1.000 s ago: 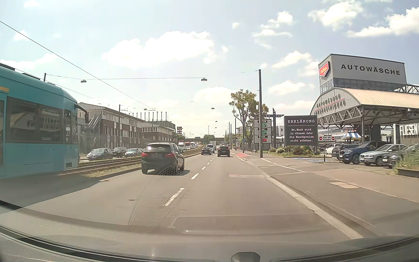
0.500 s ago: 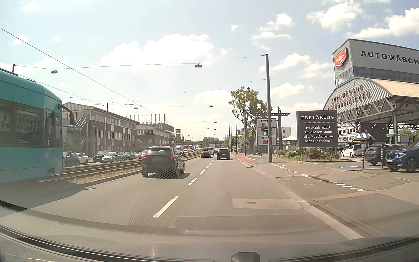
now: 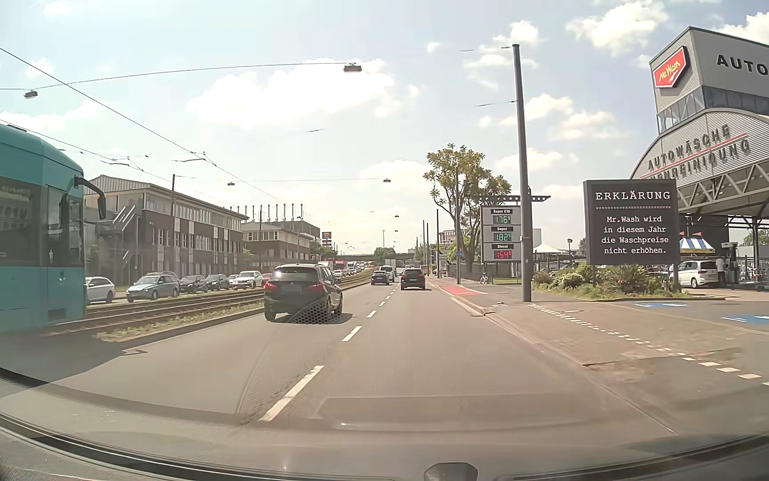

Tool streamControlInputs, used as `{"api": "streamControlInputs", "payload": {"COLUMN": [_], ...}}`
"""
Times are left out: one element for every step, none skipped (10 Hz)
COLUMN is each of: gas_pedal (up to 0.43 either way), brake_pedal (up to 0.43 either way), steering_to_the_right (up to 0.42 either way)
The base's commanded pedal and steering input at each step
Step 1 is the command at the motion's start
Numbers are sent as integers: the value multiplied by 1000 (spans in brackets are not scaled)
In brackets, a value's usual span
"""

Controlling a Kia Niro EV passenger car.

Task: Follow the waypoints while adhering to traffic rules and regulations

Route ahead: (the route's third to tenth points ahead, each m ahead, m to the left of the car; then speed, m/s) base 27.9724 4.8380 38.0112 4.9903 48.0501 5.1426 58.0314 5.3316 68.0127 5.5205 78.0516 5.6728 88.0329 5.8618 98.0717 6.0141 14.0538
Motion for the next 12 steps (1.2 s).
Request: {"api": "streamControlInputs", "payload": {"gas_pedal": [118,118,118,118,110,98,98,98,98,98,98,98], "brake_pedal": [30,30,30,30,30,30,30,30,30,30,30,30], "steering_to_the_right": [-3,-3,-3,-3,-3,-3,-3,-2,-2,-2,-2,-2]}}
